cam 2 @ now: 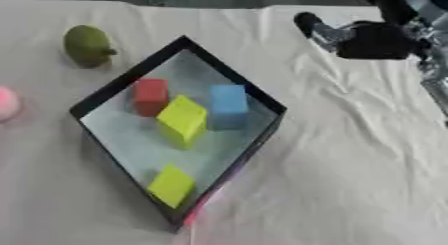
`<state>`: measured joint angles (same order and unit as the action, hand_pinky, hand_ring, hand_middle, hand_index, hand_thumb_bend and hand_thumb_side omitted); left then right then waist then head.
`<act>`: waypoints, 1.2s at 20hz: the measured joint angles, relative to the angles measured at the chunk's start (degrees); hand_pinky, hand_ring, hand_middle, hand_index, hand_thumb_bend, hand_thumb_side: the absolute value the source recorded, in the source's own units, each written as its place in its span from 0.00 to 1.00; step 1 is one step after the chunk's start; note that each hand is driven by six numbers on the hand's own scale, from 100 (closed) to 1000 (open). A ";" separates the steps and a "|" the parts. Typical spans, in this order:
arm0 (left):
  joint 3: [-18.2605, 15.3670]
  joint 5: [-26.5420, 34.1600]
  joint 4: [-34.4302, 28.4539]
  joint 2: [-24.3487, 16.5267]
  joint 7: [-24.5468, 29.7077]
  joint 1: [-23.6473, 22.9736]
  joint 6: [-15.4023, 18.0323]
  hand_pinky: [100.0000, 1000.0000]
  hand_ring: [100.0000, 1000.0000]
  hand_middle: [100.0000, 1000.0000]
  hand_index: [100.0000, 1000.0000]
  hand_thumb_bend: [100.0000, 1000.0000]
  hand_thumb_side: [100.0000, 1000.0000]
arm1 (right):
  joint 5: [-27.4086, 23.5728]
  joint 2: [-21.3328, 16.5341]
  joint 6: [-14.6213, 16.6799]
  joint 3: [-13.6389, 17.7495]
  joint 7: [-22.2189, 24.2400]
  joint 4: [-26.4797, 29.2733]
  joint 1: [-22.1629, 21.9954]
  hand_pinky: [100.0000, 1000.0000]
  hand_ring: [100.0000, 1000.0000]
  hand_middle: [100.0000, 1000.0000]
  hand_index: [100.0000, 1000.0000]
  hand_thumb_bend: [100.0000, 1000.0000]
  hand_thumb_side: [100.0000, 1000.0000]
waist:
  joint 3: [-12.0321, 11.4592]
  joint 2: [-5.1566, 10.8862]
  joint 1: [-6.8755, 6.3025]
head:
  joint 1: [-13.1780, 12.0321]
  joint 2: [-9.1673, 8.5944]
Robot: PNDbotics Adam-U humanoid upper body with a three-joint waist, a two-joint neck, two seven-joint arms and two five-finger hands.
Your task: Pick up objects on the table and place them in the box.
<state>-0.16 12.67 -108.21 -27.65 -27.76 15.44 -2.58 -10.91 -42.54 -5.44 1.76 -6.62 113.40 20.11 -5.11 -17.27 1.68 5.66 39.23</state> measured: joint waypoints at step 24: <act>7.81 -27.88 14.96 -31.41 53.78 11.70 -11.64 0.86 0.87 0.80 0.84 0.62 0.21 | -5.04 10.24 -2.64 3.51 -10.01 -10.41 -1.48 0.86 0.77 0.73 0.82 0.33 0.29 | 0.44 1.72 -1.42 | -0.06 0.96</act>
<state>7.65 -15.21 -93.25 -59.06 26.02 27.15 -14.22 -15.95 -32.30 -8.08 5.27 -16.63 103.00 18.62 -4.67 -15.55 0.26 5.59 40.20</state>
